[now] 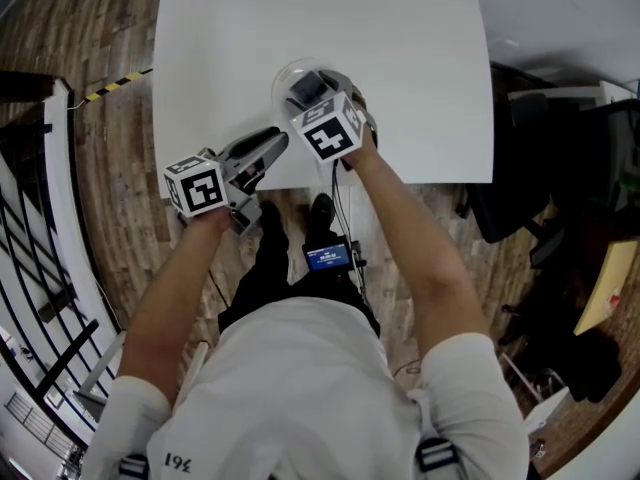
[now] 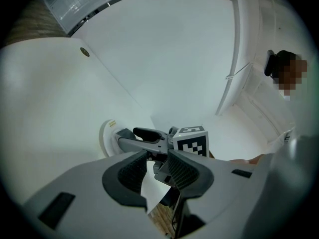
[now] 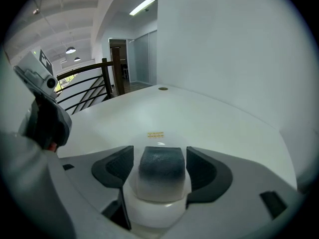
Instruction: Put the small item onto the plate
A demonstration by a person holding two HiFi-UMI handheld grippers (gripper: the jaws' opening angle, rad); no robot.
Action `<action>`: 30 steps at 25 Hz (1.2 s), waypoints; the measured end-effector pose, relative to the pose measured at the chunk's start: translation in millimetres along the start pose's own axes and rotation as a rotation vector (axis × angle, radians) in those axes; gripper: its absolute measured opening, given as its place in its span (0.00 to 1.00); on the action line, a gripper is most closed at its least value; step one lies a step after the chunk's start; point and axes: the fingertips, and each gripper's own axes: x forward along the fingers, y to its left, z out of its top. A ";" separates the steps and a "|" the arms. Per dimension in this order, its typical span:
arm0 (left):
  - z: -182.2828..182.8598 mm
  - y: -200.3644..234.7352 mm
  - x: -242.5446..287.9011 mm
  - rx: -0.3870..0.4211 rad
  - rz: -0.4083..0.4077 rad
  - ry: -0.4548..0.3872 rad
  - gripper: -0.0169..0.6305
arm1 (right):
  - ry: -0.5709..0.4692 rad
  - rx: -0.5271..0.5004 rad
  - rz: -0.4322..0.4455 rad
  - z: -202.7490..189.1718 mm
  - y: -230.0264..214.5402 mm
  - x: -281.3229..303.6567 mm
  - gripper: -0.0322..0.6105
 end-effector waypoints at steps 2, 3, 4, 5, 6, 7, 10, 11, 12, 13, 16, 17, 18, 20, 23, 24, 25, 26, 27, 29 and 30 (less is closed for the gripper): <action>2.0 -3.1 -1.7 0.005 -0.003 -0.006 0.20 | -0.019 0.013 -0.001 6.2 1.0 -6.1 0.54; 3.4 -5.0 -3.3 0.009 -0.005 -0.012 0.20 | -0.029 0.022 -0.002 9.6 1.8 -9.5 0.54; 5.2 -7.7 -5.0 0.011 -0.009 -0.020 0.20 | -0.040 0.031 -0.003 12.9 2.4 -13.4 0.54; 7.0 -11.3 -6.8 0.014 -0.015 -0.029 0.20 | -0.051 0.038 -0.004 16.2 2.8 -18.1 0.54; 8.7 -15.6 -8.6 0.017 -0.023 -0.037 0.20 | -0.064 0.043 -0.006 19.4 3.0 -23.5 0.54; 10.7 -20.3 -10.6 0.020 -0.031 -0.044 0.20 | -0.076 0.045 -0.008 22.5 3.0 -29.4 0.54; 18.3 -34.6 -17.0 0.032 -0.055 -0.071 0.20 | -0.115 0.050 -0.013 31.8 2.7 -48.1 0.53; 20.7 -39.7 -18.9 0.036 -0.063 -0.081 0.20 | -0.129 0.052 -0.019 34.6 2.0 -55.2 0.46; 22.8 -45.4 -20.7 0.040 -0.073 -0.090 0.20 | -0.143 0.052 -0.026 37.0 1.2 -62.9 0.40; 24.4 -51.9 -22.7 0.045 -0.085 -0.099 0.20 | -0.157 0.050 -0.034 39.1 0.8 -71.2 0.37; 27.9 -72.6 -29.7 0.063 -0.117 -0.121 0.20 | -0.201 0.040 -0.056 46.4 2.0 -97.2 0.26; 28.5 -79.1 -31.8 0.069 -0.128 -0.127 0.20 | -0.217 0.035 -0.063 48.9 2.8 -105.5 0.21; 28.8 -85.6 -33.6 0.074 -0.139 -0.131 0.20 | -0.233 0.030 -0.071 51.3 3.5 -113.8 0.18; 28.5 -99.0 -37.3 0.085 -0.161 -0.138 0.20 | -0.265 0.019 -0.086 55.7 4.9 -131.2 0.09; 26.3 -121.1 -45.5 0.099 -0.191 -0.149 0.20 | -0.315 0.007 -0.096 62.1 9.2 -160.9 0.05; 25.6 -128.5 -48.5 0.104 -0.202 -0.153 0.20 | -0.332 0.006 -0.097 64.3 10.8 -171.1 0.05; 25.0 -135.5 -51.6 0.108 -0.211 -0.158 0.20 | -0.348 0.006 -0.100 66.3 12.2 -180.9 0.05; 24.7 -141.8 -54.5 0.112 -0.219 -0.163 0.20 | -0.362 0.008 -0.103 68.3 13.3 -190.1 0.05; 24.6 -147.4 -57.3 0.115 -0.225 -0.169 0.20 | -0.374 0.010 -0.107 70.2 14.3 -198.6 0.05; 24.4 -157.0 -62.4 0.120 -0.235 -0.179 0.20 | -0.398 0.013 -0.116 73.9 17.1 -213.8 0.05; 24.3 -161.6 -65.0 0.122 -0.239 -0.184 0.20 | -0.409 0.013 -0.119 75.9 19.2 -221.0 0.05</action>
